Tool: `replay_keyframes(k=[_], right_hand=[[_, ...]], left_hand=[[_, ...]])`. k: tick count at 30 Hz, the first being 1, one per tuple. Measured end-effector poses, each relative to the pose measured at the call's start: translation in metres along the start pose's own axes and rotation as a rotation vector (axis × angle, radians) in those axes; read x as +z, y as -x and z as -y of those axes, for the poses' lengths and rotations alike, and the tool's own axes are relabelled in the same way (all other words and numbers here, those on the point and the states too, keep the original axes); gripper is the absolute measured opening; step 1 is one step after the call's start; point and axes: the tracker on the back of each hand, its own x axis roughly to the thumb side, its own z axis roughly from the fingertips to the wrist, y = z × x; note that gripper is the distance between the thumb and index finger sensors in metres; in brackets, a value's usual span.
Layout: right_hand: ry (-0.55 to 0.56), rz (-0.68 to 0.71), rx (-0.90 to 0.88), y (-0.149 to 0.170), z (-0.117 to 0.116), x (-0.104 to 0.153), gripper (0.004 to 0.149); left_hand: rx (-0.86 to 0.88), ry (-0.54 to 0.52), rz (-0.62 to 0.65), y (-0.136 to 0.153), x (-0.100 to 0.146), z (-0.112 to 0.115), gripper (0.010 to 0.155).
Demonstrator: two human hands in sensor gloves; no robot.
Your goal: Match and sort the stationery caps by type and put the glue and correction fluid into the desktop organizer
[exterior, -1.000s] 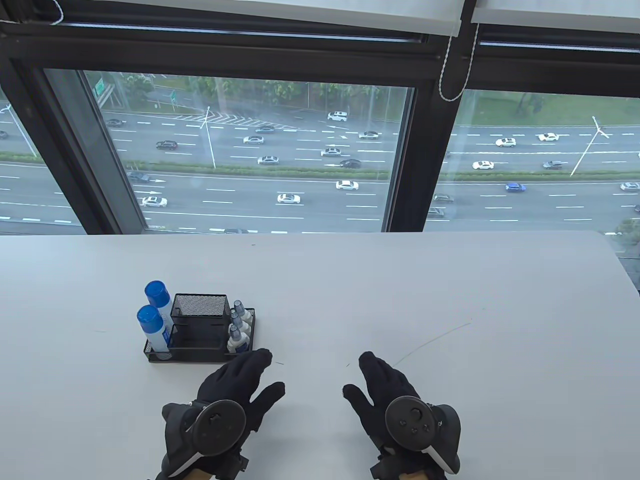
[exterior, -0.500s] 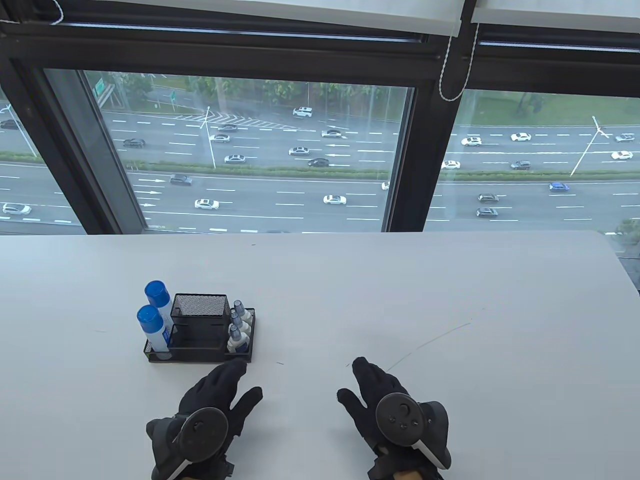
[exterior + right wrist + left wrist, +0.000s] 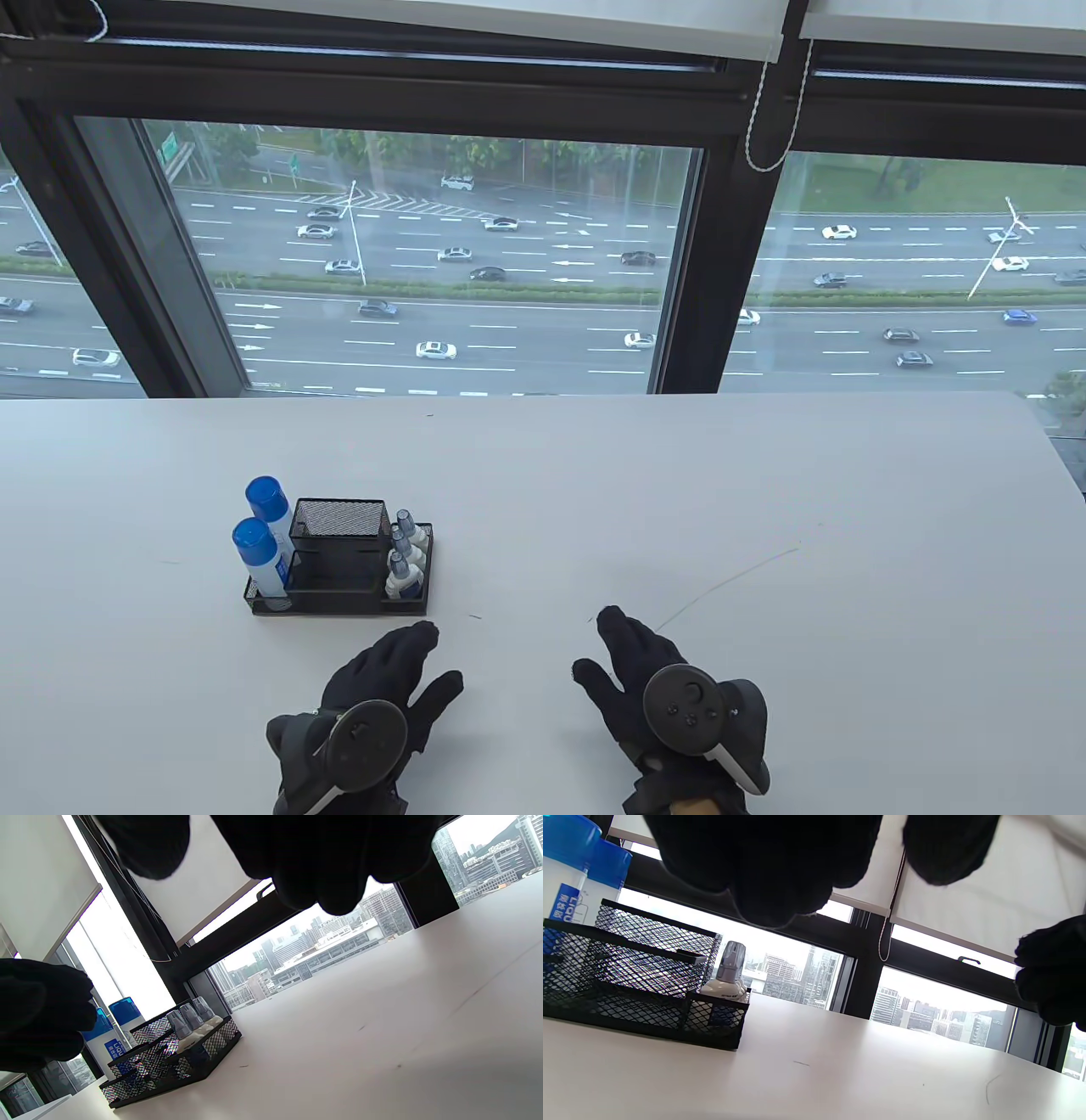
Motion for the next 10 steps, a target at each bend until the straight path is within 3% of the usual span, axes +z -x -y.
replay_keyframes(k=[10], right_hand=[[-0.023, 0.002, 0.003, -0.0014, -0.0042, -0.0003, 0.065]], left_hand=[[-0.001, 0.026, 0.008, -0.0011, -0.0003, 0.0033, 0.064]])
